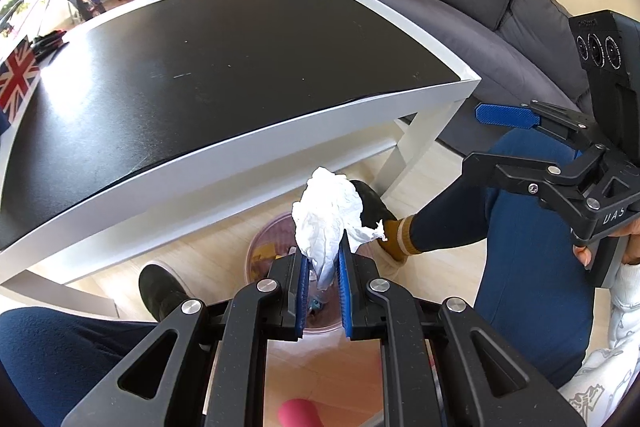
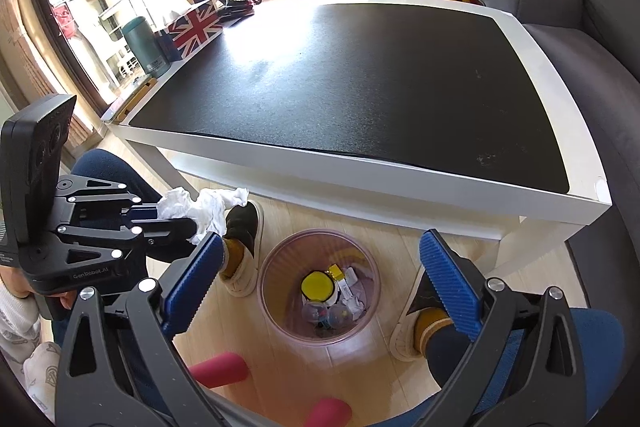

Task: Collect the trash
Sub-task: 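Open both grippers to drop the charger and tissue into the bin, then raise both grippers from the bin back over the table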

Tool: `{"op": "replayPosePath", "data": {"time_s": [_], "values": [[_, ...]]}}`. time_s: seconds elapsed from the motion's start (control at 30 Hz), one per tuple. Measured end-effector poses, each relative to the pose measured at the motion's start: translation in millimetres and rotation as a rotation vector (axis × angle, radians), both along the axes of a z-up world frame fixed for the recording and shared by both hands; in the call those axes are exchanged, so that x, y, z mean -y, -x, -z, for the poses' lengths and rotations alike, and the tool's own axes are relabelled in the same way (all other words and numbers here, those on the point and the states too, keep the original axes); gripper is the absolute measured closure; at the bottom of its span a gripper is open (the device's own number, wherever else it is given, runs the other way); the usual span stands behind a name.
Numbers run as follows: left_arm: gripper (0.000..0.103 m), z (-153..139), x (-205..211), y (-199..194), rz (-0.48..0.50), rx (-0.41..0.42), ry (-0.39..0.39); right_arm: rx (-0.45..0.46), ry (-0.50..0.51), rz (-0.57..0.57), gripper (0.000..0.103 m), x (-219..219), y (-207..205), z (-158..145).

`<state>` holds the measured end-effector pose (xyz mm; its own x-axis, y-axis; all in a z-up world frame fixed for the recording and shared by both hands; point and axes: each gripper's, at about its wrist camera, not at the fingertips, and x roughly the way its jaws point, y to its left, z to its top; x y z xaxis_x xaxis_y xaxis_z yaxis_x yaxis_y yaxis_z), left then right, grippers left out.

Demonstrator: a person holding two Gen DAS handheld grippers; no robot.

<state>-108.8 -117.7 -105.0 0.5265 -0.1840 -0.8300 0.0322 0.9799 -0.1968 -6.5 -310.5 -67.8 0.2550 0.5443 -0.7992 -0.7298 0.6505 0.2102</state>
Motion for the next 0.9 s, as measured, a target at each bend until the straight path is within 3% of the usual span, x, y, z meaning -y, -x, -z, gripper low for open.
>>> {"op": "replayPosePath", "data": {"time_s": [0.07, 0.13, 0.2, 0.23, 0.9], "values": [[0.085, -1, 1, -2, 0.004, 0.005, 0.001, -0.001, -0.003, 0.006, 0.006, 2, -2, 0], [0.073, -1, 4, -5, 0.007, 0.003, -0.006, 0.0, -0.01, 0.018, 0.006, 4, -4, -2], [0.016, 0, 2, -6, 0.001, 0.016, -0.007, 0.0, -0.013, 0.029, 0.006, 7, -6, -3], [0.01, -2, 2, -7, -0.006, 0.032, -0.008, 0.001, -0.014, 0.032, 0.006, 9, -6, -3], [0.008, -13, -13, -5, -0.081, 0.061, 0.005, 0.006, -0.006, 0.035, 0.006, 5, -6, -6]]}}
